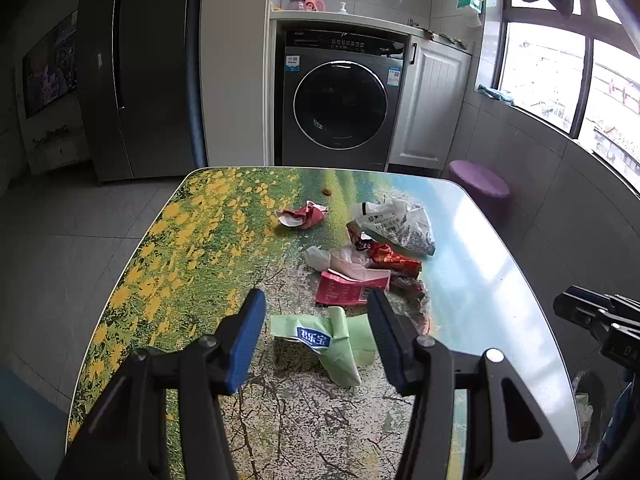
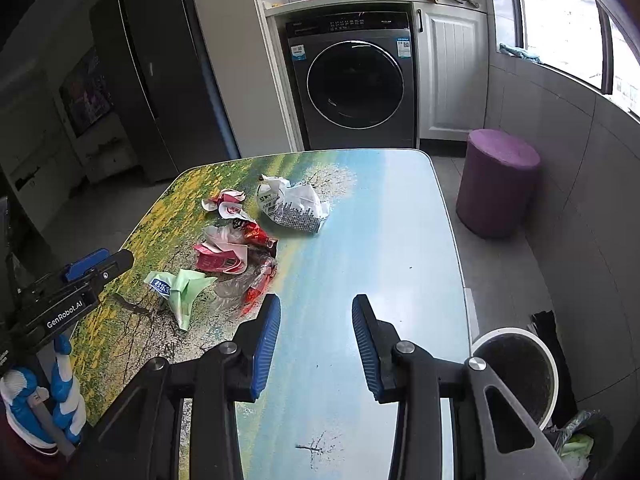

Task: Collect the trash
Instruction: 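Move both open grippers back to the table, then grasp the clear red-trimmed wrapper with the right gripper while the left grasps pink paper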

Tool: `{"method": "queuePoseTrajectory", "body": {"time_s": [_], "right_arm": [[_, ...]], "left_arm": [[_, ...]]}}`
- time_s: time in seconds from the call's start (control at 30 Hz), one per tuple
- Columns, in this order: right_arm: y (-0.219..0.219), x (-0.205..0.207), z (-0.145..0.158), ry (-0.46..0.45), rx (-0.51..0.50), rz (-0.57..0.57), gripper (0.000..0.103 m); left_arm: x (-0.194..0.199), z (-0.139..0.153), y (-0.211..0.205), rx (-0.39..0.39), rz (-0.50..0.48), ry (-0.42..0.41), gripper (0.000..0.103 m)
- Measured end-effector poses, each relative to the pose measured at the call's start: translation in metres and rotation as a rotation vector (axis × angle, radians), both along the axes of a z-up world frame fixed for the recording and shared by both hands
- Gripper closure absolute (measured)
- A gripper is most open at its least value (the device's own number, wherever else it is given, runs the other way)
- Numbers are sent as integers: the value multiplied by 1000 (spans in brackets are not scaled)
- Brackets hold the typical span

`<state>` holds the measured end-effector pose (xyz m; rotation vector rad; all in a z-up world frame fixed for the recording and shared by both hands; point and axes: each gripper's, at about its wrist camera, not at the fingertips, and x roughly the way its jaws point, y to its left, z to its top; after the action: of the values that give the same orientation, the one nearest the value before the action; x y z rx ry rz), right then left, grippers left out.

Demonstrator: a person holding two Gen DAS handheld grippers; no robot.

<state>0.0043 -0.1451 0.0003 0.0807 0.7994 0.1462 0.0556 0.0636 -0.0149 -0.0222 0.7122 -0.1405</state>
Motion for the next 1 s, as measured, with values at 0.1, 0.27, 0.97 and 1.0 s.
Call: {"method": "queuePoseTrajectory", "body": {"time_s": [0.1,0.27,0.97,1.0], "right_arm": [[5,9,-5,12,5,18,68],[10,27,-15,34,16,48,68],[54,123,-86,189,73,238,68],[53,122,-87,188,75,240,68]], "left_arm": [[7,-6,4,8,7,16,52],[24,-17,21,18,22,45,52],[126,-62,2,-34,-325,316,52],[130,-65,1,-36,-327,329,52]]}}
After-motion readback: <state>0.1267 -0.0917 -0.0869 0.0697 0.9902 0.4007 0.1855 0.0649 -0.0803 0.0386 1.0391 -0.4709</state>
